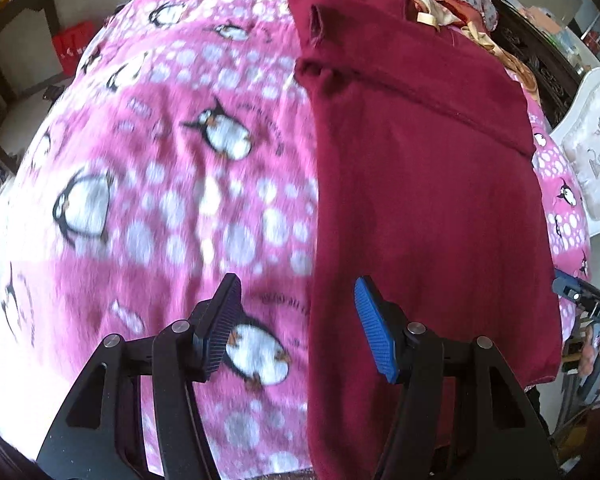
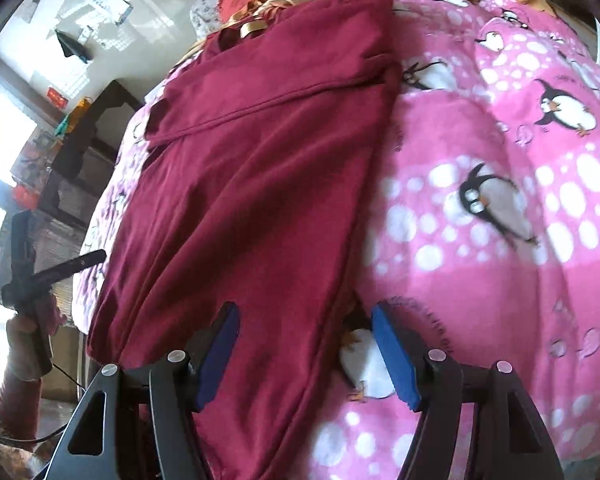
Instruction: Fold small clothes
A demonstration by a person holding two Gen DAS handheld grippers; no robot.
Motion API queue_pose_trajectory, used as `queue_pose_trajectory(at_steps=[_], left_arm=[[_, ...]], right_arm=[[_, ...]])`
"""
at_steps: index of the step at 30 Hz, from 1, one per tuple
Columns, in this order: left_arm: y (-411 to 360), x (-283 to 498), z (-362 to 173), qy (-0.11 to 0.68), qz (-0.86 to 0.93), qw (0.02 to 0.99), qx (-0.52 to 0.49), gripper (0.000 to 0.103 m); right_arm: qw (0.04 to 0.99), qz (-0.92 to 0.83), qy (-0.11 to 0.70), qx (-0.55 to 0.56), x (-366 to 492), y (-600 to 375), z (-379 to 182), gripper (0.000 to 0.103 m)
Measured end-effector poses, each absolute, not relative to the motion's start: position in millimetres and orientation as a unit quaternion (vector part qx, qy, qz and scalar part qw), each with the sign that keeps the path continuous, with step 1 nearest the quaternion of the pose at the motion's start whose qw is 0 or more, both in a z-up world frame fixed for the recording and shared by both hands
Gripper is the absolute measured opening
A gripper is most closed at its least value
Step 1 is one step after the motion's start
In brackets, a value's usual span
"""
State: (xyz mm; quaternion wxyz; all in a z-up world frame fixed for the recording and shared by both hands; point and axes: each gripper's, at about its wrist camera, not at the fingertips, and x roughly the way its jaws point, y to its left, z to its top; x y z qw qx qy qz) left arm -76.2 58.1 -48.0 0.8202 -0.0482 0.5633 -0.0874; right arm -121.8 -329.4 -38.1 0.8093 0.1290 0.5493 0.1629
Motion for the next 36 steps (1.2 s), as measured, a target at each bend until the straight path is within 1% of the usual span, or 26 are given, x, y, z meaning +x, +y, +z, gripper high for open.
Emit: queue_pose_trajectory(at_steps=[1,2,3,4,5,7,10,14,18,21,22,23,25,33,36], left_arm=[[58.9,-77.5,-49.2,0.566,-0.085,0.819,-0.053,0.059],[59.3,-78.2,-50.3,0.567,-0.084,0.818,-0.056,0.059],[59.3,-79.4,-50.8,0.567,-0.083,0.817,-0.058,0.059],[58.7,-80.1,-50.3,0.567,-0.082,0.818,-0.059,0.059],[57.9,-80.4,-50.0,0.566,-0.081,0.818,-0.058,0.059],[55.5,-83.8,-49.0,0.566,-0.084,0.818,-0.055,0.059],[53.3,-89.6,-47.4,0.562,-0.085,0.822,-0.047,0.059],[47.2,-90.4,-53.8,0.567,-0.075,0.82,-0.026,0.059],[42.6,-95.2,-54.4,0.566,-0.075,0.821,-0.015,0.059],[40.1,-100.0,-56.9,0.569,-0.075,0.819,-0.009,0.059],[39.8,-100.9,-57.7,0.569,-0.075,0.819,-0.008,0.059],[38.4,-101.1,-58.1,0.57,-0.075,0.818,-0.007,0.059],[38.6,-103.2,-58.2,0.57,-0.075,0.818,-0.007,0.059],[39.5,-109.2,-59.8,0.57,-0.076,0.818,-0.01,0.06],[37.4,-112.2,-60.9,0.575,-0.078,0.815,-0.004,0.06]], right_arm=[[0.814,0.16,0.549,0.103,-121.6,-321.8,-38.4,0.064],[0.816,0.157,0.549,0.089,-121.2,-318.1,-38.2,0.05],[0.817,0.155,0.549,0.081,-120.8,-316.3,-38.0,0.041],[0.818,0.153,0.549,0.079,-120.5,-316.0,-38.1,0.024],[0.821,0.148,0.547,0.076,-121.0,-317.9,-36.8,0.012],[0.829,0.141,0.536,0.068,-126.1,-322.9,-30.5,0.007],[0.85,0.127,0.508,0.058,-139.7,-334.4,-15.3,0.007],[0.841,0.121,0.523,0.068,-138.8,-340.6,-25.2,0.007],[0.836,0.134,0.526,0.085,-140.4,-341.2,-23.3,0.007],[0.824,0.154,0.534,0.108,-146.3,-344.4,-19.7,0.015],[0.822,0.156,0.536,0.11,-148.8,-343.4,-19.9,0.024],[0.819,0.161,0.539,0.115,-152.7,-343.5,-20.5,0.036],[0.813,0.166,0.545,0.124,-160.5,-343.6,-22.8,0.046],[0.811,0.176,0.544,0.123,-175.1,-341.2,-27.2,0.047],[0.811,0.179,0.545,0.115,-175.2,-338.8,-27.2,0.049]])
